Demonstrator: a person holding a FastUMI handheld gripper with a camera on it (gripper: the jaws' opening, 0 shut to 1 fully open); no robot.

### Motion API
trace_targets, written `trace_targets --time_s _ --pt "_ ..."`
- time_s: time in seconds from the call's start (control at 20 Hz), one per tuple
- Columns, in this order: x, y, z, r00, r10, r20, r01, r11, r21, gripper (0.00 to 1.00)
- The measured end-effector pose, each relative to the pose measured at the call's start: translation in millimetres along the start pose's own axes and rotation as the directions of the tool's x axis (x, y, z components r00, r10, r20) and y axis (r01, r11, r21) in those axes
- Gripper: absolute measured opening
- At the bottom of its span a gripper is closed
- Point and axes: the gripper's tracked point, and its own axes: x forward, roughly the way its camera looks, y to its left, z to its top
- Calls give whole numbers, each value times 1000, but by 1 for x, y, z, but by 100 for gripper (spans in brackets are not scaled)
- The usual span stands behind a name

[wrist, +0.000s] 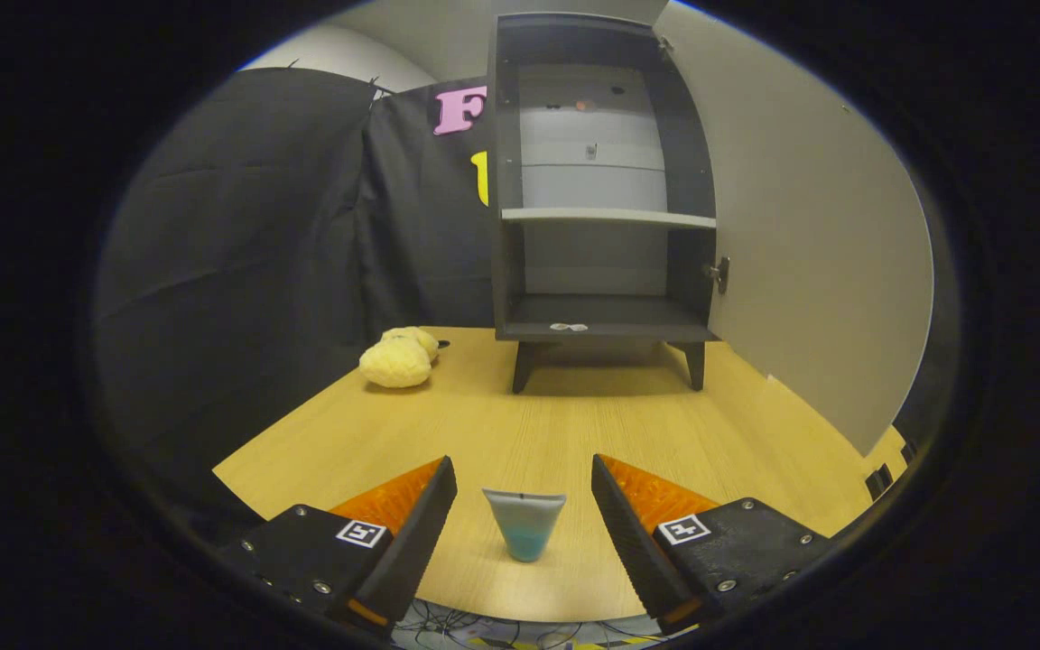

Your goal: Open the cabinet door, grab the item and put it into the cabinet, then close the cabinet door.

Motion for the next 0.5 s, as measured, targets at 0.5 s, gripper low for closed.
trace_targets --time_s 0.5 --pt "23 2 -56 987 -60 -150 67 997 44 74"
